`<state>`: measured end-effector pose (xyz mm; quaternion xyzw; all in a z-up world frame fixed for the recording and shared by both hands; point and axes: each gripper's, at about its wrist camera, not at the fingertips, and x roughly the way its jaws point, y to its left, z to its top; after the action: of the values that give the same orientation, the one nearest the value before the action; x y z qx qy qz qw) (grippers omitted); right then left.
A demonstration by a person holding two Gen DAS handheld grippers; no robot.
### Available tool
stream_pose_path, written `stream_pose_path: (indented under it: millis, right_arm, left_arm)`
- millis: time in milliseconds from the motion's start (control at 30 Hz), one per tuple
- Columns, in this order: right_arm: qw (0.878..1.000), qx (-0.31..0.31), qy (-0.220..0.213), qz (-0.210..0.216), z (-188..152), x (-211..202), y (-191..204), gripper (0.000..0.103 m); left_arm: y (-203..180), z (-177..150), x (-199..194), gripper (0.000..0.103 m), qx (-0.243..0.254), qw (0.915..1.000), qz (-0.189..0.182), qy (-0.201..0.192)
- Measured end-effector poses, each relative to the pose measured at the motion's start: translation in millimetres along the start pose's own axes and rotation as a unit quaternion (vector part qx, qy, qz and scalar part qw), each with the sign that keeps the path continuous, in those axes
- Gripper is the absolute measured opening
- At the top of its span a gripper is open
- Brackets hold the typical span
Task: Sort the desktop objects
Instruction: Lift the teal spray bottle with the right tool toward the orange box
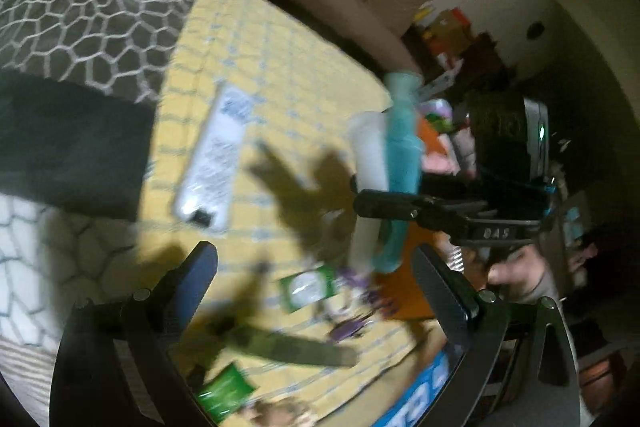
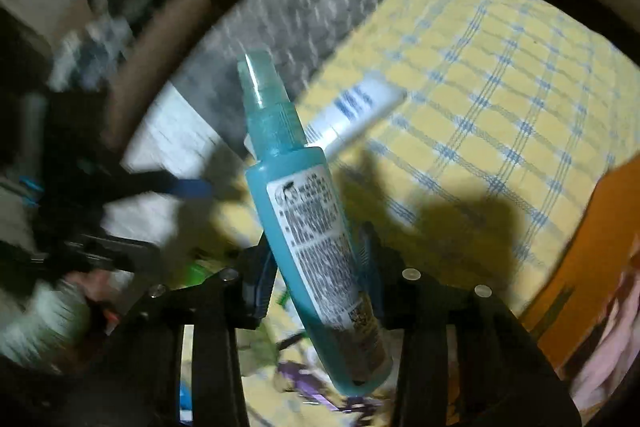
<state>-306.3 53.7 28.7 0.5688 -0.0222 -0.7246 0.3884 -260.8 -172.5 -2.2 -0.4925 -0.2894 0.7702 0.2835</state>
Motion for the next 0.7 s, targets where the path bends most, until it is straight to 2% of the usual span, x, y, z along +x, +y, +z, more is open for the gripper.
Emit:
stream_pose_path:
  millis: [100, 200, 300, 400, 433, 500, 600, 633, 700]
  right_arm:
    - [0.997, 0.021, -0.052, 0.053, -6, -26, 1, 0.033]
    - [0.99, 0.041, -0.108, 0.084, -14, -52, 2, 0.028]
    - [0.983, 0.062, -0.141, 0.099, -21, -75, 0, 0.027]
    - [0.975, 0.066, -0.171, 0.122, -30, -99, 1, 0.024]
    - [0.974, 0.067, -0.176, 0.126, -32, -104, 1, 0.022]
    - [0.98, 0.073, -0.161, 0.095, -34, -105, -2, 0.022]
    - [0.984, 0.092, -0.141, 0.059, -43, -104, -6, 0.023]
    - [0.987, 0.095, -0.126, 0.028, -48, -106, -6, 0.028]
    - [0.991, 0.078, -0.106, -0.005, -49, -104, -4, 0.035]
  left_arm:
    - [-19, 8, -5, 0.099, 0.006, 0.999, -0.037, -0.023]
    - [-47, 4, -9, 0.1, 0.052, 0.9956, -0.067, -0.04]
    - [-73, -5, -4, 0.1, 0.109, 0.9926, -0.035, -0.042]
    - [-96, -14, 6, 0.1, 0.15, 0.9874, -0.041, -0.03]
    - [-105, -17, 11, 0.1, 0.172, 0.9842, -0.032, -0.027]
    - [-122, -24, 32, 0.1, 0.23, 0.9713, 0.059, -0.009]
    - [-126, -33, 51, 0.1, 0.284, 0.953, 0.098, 0.041]
    - [-125, -37, 60, 0.1, 0.307, 0.9422, 0.119, 0.064]
    - [-116, -43, 73, 0.1, 0.353, 0.9143, 0.172, 0.101]
